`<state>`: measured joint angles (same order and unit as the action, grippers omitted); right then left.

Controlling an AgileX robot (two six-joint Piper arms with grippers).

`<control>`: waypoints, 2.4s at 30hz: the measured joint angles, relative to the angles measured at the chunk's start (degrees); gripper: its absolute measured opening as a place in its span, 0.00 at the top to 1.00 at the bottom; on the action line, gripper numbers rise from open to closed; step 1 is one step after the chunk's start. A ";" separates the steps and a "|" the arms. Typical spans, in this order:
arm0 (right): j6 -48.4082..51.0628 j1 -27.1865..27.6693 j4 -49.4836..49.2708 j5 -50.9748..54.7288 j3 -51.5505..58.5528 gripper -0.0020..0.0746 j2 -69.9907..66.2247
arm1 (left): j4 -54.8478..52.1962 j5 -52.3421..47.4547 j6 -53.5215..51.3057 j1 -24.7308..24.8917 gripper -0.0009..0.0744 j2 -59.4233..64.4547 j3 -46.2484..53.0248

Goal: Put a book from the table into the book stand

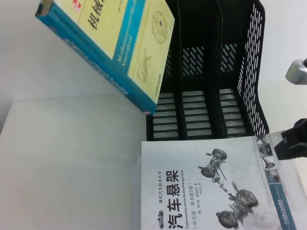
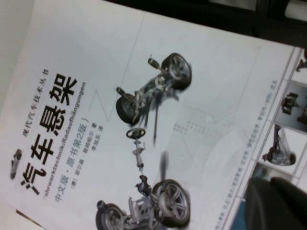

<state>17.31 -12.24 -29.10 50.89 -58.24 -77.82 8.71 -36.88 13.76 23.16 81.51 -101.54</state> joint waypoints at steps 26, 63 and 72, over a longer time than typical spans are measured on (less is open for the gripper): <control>0.22 0.00 -0.25 -0.09 0.00 0.98 -0.03 | -2.75 10.05 3.23 0.00 0.73 11.25 0.00; 0.69 0.00 -0.25 -0.09 0.00 0.98 -0.03 | -12.02 10.65 4.54 0.21 0.66 23.44 -3.60; 1.30 0.00 0.64 0.11 0.00 0.98 -0.03 | -18.36 13.80 4.30 0.09 0.41 21.87 -9.98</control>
<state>18.61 -12.24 -28.46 51.00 -58.24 -77.86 -9.65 -23.08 18.07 23.25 103.38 -111.52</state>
